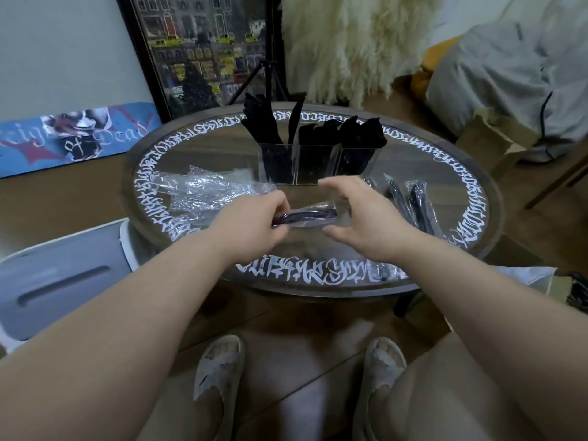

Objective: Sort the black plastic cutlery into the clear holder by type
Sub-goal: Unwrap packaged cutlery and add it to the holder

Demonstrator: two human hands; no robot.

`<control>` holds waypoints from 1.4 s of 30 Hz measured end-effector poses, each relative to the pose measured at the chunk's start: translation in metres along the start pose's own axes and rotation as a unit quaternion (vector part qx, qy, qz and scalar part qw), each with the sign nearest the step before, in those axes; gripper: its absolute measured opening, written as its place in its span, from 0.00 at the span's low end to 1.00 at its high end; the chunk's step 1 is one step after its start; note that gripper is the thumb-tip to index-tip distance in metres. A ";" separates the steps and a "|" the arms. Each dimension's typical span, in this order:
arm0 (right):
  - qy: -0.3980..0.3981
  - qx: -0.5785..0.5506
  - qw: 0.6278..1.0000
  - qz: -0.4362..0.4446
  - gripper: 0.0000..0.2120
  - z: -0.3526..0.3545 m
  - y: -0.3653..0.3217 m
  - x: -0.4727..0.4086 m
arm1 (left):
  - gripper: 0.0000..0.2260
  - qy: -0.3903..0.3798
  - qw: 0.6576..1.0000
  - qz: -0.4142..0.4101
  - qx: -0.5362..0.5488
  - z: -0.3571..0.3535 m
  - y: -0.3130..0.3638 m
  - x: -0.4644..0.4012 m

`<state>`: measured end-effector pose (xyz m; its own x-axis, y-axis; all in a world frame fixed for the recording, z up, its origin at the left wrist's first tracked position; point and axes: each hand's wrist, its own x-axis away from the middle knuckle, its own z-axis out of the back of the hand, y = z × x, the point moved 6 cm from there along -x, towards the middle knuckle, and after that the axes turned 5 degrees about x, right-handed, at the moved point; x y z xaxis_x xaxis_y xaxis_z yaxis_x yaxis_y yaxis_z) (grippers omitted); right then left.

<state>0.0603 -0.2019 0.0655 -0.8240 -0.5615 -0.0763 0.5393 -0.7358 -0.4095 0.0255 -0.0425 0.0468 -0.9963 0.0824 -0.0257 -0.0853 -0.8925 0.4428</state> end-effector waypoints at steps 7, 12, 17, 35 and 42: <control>0.025 -0.062 0.997 -0.045 0.04 -0.011 0.002 0.000 | 0.15 0.004 1.000 0.004 0.019 -0.001 -0.006 0.003; 0.014 -0.194 0.977 -0.084 0.14 -0.020 0.014 -0.002 | 0.17 0.014 1.000 -0.028 -0.002 -0.001 0.002 0.001; 0.027 -0.218 0.972 -0.082 0.10 -0.024 0.016 -0.004 | 0.13 0.022 1.000 -0.014 -0.003 -0.004 0.001 -0.003; 0.167 -0.026 0.985 0.021 0.02 -0.026 -0.009 -0.022 | 0.07 0.051 0.995 0.013 0.087 -0.009 -0.006 -0.014; 0.156 -0.020 0.988 0.014 0.06 -0.031 -0.009 -0.027 | 0.08 0.025 0.999 -0.029 0.039 -0.013 0.002 -0.014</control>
<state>0.0719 -0.1682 0.0430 -0.8261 -0.4329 -0.3609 0.5599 -0.7031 -0.4383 0.0389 -0.0511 0.0365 -0.9892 0.1099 -0.0973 -0.1443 -0.8499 0.5068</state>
